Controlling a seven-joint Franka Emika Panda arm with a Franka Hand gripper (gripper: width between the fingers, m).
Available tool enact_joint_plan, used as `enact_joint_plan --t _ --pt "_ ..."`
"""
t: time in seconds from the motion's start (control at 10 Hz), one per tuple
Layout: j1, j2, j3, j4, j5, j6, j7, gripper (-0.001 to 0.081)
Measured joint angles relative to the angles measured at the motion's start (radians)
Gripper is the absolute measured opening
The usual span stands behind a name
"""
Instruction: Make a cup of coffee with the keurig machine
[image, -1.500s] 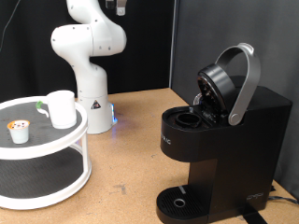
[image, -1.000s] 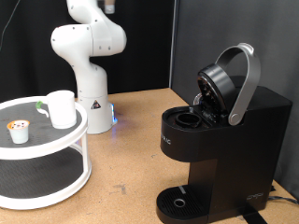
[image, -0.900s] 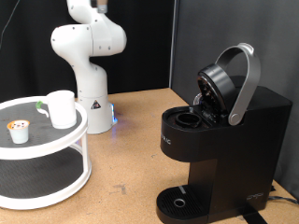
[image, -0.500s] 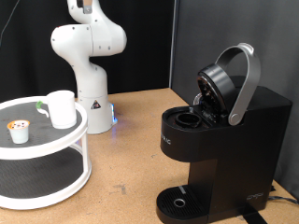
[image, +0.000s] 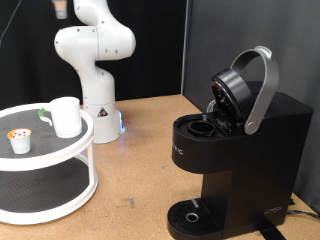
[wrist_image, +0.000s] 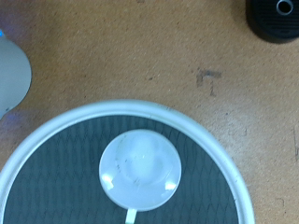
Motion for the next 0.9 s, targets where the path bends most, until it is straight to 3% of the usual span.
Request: enact_joint_plan --t 0.5,0.9 --pt "-0.019 0.004 -0.147 0.042 -0.077 -0.005 -0.162 0.08" --pt "-0.02 0.018 -0.174 0.057 -0.085 -0.017 -0.181 0.08"
